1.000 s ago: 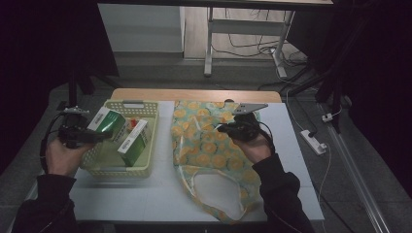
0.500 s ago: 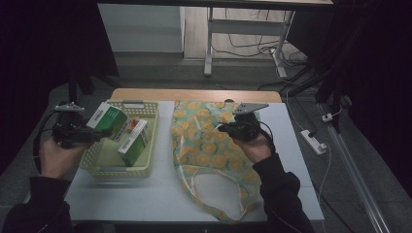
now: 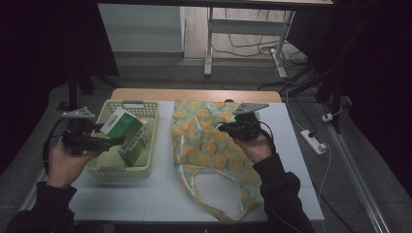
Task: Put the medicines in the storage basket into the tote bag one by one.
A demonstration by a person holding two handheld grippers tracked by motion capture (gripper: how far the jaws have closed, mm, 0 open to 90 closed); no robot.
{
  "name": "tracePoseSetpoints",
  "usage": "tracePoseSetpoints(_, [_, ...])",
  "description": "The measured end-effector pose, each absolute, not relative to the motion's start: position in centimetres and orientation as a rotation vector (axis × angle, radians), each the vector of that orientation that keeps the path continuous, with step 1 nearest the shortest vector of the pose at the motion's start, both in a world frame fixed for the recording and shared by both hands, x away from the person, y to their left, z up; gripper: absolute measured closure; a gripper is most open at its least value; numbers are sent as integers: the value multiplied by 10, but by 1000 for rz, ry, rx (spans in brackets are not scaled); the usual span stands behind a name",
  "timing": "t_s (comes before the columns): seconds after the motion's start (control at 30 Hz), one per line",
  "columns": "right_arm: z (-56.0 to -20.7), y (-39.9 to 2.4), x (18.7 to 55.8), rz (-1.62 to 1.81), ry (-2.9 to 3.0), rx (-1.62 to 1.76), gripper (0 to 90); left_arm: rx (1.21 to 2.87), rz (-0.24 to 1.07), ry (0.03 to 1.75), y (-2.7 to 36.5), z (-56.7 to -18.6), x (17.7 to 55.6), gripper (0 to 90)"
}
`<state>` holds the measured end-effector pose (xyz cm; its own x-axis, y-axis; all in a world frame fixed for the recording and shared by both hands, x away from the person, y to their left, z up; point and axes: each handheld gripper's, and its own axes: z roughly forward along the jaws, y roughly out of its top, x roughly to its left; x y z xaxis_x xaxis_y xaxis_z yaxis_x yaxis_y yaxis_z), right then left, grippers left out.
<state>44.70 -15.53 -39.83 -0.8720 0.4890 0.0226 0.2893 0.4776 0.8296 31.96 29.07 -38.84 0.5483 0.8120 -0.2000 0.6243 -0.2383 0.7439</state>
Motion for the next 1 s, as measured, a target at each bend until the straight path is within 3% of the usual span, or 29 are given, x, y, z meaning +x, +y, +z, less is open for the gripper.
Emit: tracePoseSetpoints(1.0, [-401,-153,448,1351,2518,671,900,2141,97,864,189,-416,307,153])
